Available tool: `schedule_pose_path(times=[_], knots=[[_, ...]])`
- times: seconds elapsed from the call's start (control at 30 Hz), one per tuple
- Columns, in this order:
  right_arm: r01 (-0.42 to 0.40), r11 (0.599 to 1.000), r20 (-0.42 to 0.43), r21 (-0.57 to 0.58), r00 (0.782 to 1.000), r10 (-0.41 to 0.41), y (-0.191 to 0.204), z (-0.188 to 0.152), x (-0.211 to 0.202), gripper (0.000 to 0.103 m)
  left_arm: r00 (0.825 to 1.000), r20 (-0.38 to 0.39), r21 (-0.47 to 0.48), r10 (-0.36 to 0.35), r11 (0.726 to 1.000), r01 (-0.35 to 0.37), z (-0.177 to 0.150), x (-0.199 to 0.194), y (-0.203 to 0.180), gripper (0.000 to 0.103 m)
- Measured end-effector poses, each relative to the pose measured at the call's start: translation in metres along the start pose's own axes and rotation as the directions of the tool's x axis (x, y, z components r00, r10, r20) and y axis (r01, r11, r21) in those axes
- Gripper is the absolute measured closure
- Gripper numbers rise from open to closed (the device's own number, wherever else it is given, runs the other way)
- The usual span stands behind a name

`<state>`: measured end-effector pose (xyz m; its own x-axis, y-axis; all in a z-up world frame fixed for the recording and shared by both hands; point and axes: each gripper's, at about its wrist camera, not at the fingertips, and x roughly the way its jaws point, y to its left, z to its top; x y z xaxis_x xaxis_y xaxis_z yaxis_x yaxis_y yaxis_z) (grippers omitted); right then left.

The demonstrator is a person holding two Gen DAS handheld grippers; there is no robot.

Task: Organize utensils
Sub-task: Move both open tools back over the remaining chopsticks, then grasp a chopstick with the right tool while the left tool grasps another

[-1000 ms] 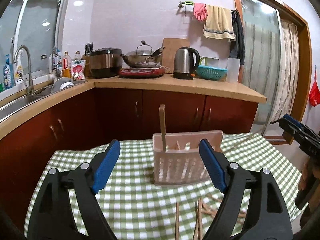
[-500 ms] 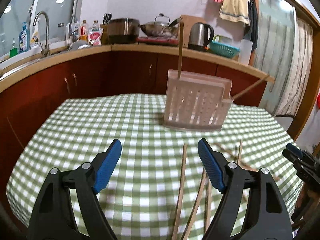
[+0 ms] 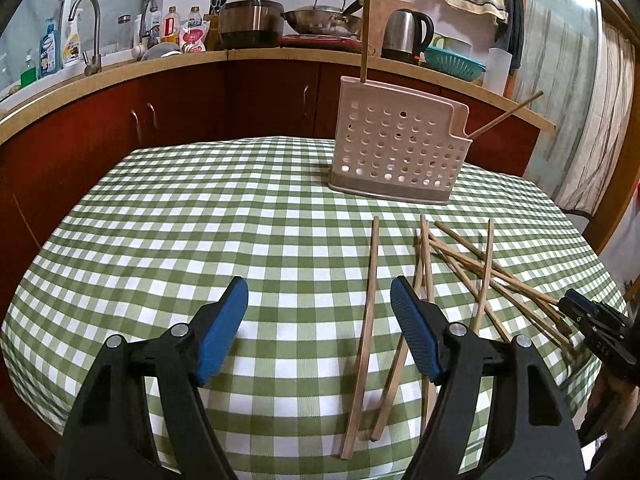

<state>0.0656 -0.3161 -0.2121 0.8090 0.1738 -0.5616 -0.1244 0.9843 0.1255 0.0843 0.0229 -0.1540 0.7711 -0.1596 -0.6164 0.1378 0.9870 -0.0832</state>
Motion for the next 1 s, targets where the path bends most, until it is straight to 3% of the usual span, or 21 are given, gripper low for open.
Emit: schedule_pose_path(times=[0.2,0.53,1.0], knots=[[-0.005,1.0,-0.027,-0.011,1.0,0.005,0.0,-0.008,0.0,0.083,1.0,-0.006,-0.004,-0.006,1.0,0.006,-0.003,0.0,0.0,0.031],[-0.025,0.999,-0.016,-0.041,1.0,0.024,0.007,-0.01,-0.006,0.087,1.0,-0.021,-0.01,-0.009,1.0,0.009,-0.007,0.002,0.0,0.031],[-0.113,0.988,0.021,-0.106,0.993,0.116,0.036,-0.006,-0.022,0.093,0.999,-0.047,-0.011,-0.013,1.0,0.013,-0.017,0.0,-0.001,0.031]])
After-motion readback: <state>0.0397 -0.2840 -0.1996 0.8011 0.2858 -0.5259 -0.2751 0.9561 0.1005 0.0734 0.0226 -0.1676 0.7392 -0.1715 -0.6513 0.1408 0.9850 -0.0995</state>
